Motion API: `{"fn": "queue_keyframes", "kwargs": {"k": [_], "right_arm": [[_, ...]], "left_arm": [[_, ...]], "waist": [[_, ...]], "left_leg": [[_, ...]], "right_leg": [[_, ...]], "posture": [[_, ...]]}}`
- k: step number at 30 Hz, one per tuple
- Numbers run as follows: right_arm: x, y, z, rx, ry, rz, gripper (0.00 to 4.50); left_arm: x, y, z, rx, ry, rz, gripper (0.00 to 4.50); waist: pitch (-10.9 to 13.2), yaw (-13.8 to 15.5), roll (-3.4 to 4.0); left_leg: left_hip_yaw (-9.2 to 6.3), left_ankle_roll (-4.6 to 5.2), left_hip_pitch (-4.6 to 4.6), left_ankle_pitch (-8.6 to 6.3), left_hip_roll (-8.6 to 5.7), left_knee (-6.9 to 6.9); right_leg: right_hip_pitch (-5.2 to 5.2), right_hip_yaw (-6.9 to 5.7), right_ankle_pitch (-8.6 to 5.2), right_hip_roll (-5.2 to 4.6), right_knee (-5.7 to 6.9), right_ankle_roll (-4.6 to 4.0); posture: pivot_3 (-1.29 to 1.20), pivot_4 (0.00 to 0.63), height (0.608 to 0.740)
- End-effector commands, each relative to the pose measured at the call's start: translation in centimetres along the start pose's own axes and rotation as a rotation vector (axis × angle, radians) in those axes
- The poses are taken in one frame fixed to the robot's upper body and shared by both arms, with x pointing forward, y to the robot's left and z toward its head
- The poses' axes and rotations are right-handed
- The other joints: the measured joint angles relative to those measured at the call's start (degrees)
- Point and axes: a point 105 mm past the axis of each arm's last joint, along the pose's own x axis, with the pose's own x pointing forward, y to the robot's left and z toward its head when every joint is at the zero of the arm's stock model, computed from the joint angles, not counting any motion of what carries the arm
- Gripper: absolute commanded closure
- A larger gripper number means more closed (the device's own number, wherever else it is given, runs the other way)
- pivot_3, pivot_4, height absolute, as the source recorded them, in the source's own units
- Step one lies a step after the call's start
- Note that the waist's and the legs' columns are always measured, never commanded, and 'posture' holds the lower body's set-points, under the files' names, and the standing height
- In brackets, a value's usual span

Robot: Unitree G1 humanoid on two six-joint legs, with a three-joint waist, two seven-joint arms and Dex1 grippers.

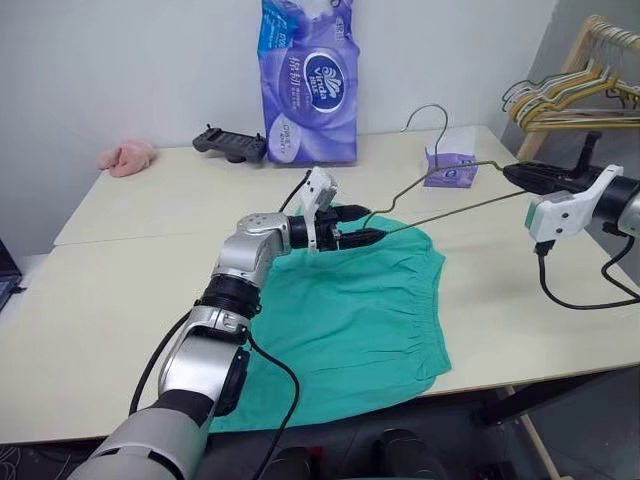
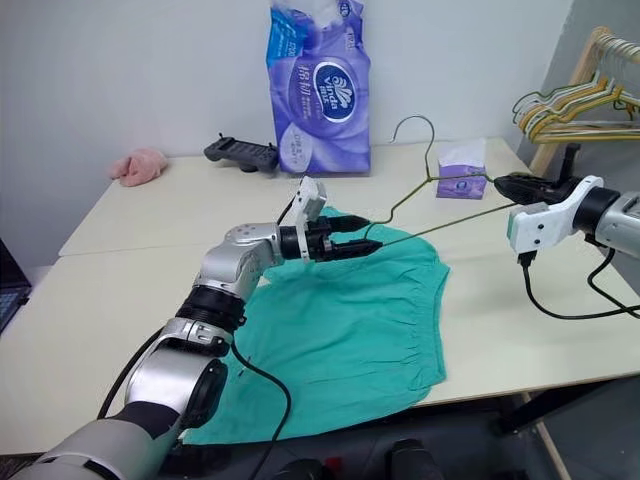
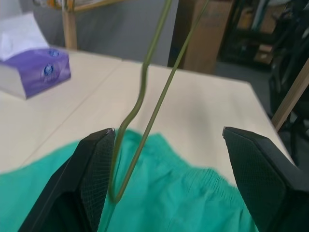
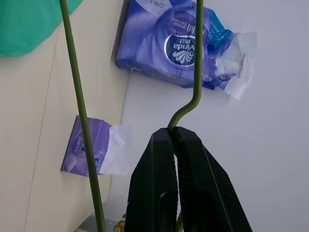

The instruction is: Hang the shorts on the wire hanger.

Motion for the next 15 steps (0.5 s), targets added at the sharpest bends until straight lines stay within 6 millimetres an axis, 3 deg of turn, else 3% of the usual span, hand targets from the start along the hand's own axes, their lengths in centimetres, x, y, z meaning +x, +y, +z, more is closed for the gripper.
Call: {"fn": "queue_keyframes", "kwargs": {"k": [1, 7, 15], "right_arm": [[0.2, -2.3, 1.8, -0.073, -0.073, -0.048, 4.49], [1.4, -2.0, 3.9, -0.083, -0.151, -0.025, 4.49], [2.4, -3.1, 4.6, -0.1, -0.175, -0.045, 4.49]], "left_arm": [[0.4, -0.1, 1.4, 0.105, 0.011, -0.028, 0.71], [1.0, -0.4, 1.6, 0.165, 0.036, -0.069, 0.71], [1.5, -1.8, 0.3, 0.168, 0.104, -0.168, 0.71]], "waist": [[0.0, -0.1, 0.0], [0.0, -0.28, 0.0], [0.0, -0.52, 0.0]], "left_leg": [[0.0, 0.0, 0.0, 0.0, 0.0, 0.0], [0.0, 0.02, -0.01, -0.02, 0.0, 0.01], [0.0, 0.04, 0.0, -0.03, 0.0, 0.01]], "right_leg": [[0.0, 0.0, 0.0, 0.0, 0.0, 0.0], [0.0, 0.0, 0.0, 0.0, 0.0, 0.01], [0.0, 0.0, -0.01, -0.01, 0.02, 0.02]], "posture": [[-0.18, 0.03, 0.74], [-0.18, 0.031, 0.74], [-0.18, 0.034, 0.74]]}}
